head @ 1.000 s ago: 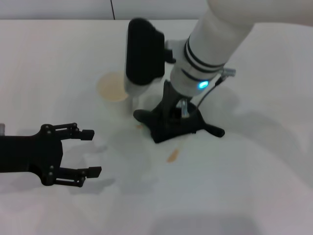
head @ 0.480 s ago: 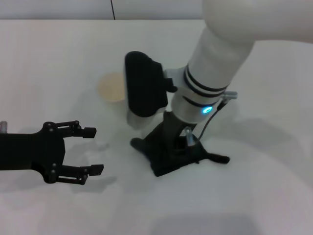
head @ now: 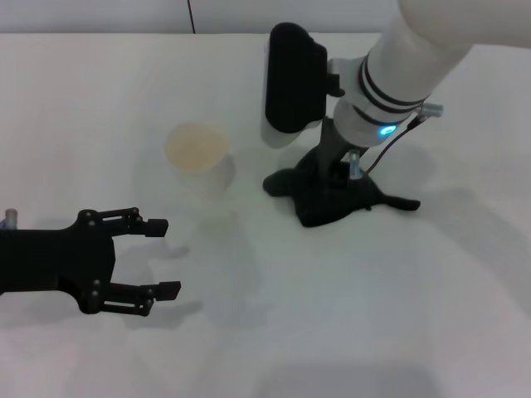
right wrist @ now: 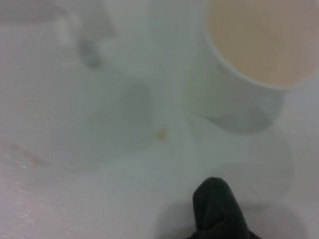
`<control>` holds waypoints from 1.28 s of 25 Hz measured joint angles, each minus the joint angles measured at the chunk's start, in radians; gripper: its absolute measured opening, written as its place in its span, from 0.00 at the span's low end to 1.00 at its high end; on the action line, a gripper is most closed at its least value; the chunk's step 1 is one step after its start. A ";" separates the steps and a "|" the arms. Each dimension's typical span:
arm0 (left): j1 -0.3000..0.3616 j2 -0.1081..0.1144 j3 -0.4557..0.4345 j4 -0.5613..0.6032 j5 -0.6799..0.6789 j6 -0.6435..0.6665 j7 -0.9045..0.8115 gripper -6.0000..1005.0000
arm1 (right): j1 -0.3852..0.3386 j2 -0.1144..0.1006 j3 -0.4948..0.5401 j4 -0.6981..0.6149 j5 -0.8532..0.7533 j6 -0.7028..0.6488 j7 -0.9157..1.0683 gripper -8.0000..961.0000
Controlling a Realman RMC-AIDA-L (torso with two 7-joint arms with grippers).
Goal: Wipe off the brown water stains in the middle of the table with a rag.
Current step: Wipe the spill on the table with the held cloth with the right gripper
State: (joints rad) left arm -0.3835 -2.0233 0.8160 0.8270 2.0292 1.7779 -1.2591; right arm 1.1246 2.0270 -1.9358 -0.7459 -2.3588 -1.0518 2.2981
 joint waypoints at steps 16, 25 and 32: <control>-0.003 -0.005 0.000 0.001 -0.011 0.003 -0.001 0.87 | 0.013 0.001 -0.225 -0.133 0.307 0.040 0.000 0.07; -0.014 -0.013 0.000 0.004 -0.012 -0.002 0.001 0.87 | 0.059 0.001 -0.272 -0.025 0.335 0.148 0.007 0.07; -0.018 -0.014 0.000 0.000 -0.012 -0.004 -0.001 0.87 | 0.079 0.001 -0.200 0.090 0.241 0.166 0.015 0.07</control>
State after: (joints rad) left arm -0.4019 -2.0371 0.8160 0.8268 2.0171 1.7737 -1.2601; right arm 1.2031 2.0278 -2.1354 -0.6555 -2.1181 -0.8853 2.3132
